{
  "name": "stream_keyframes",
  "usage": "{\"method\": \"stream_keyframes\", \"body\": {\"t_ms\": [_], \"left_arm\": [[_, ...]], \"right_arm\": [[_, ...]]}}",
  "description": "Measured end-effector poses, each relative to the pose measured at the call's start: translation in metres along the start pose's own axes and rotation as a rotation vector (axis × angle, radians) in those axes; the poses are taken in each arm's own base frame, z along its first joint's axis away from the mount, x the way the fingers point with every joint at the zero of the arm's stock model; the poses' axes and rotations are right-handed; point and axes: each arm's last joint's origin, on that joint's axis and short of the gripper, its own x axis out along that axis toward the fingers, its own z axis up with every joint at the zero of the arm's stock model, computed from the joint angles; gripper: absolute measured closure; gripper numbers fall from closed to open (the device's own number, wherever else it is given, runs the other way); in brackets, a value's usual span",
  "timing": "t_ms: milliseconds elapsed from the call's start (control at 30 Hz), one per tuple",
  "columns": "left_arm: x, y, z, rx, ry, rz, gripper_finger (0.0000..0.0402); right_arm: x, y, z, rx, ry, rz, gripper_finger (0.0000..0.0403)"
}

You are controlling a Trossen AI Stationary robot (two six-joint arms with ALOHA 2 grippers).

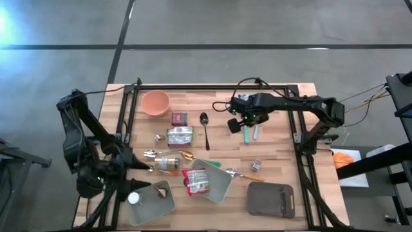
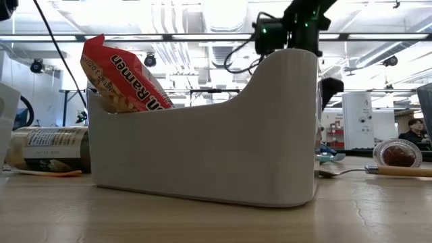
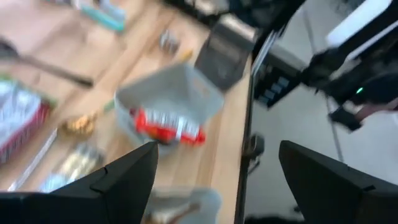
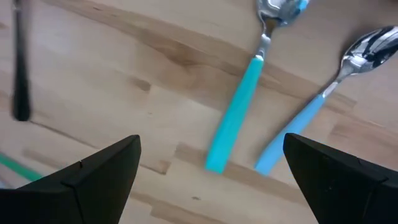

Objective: Pick & Place Food Item
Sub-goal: Put the left light blue spoon into the black bin

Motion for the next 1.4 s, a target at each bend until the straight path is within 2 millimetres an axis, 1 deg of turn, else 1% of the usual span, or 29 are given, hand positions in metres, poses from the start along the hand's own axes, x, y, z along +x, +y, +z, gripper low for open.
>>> {"method": "stream_keyframes", "body": {"t_ms": [200,433,533,733,833,1033,1167,1267,1400], "left_arm": [[-0.002,0.008,0.015,0.026,-0.088,0.029,0.0061],[0.007,0.019,0.032,0.044,-0.137,0.107,0.0061],[0.009,0.024,0.038,0.029,-0.144,0.129,0.0061],[0.015,0.029,0.044,0.025,-0.121,0.149,0.0061],[0.017,0.032,0.047,0.030,-0.126,0.166,0.0061],[0.021,0.035,0.051,0.017,-0.111,0.174,0.0061],[0.021,0.035,0.052,0.012,-0.104,0.168,0.0061],[0.021,0.035,0.052,0.004,-0.107,0.163,0.0061],[0.021,0.034,0.052,-0.002,-0.112,0.156,0.0061]], "right_arm": [[0.022,-0.014,0.001,0.035,0.010,-0.013,0.0014],[0.047,-0.024,-0.004,0.066,0.009,0.013,0.0014],[0.052,-0.027,-0.006,0.066,0.009,0.005,0.0014],[0.057,-0.033,-0.007,0.050,-0.013,-0.036,0.0018],[0.058,-0.034,-0.007,0.051,-0.019,-0.045,0.0042],[0.059,-0.032,-0.005,0.043,-0.043,-0.015,0.0122],[0.059,-0.032,-0.005,0.025,-0.042,-0.015,0.0163],[0.060,-0.032,-0.006,0.010,-0.041,-0.017,0.0182],[0.060,-0.031,-0.005,0.007,-0.050,-0.006,0.0190]]}}
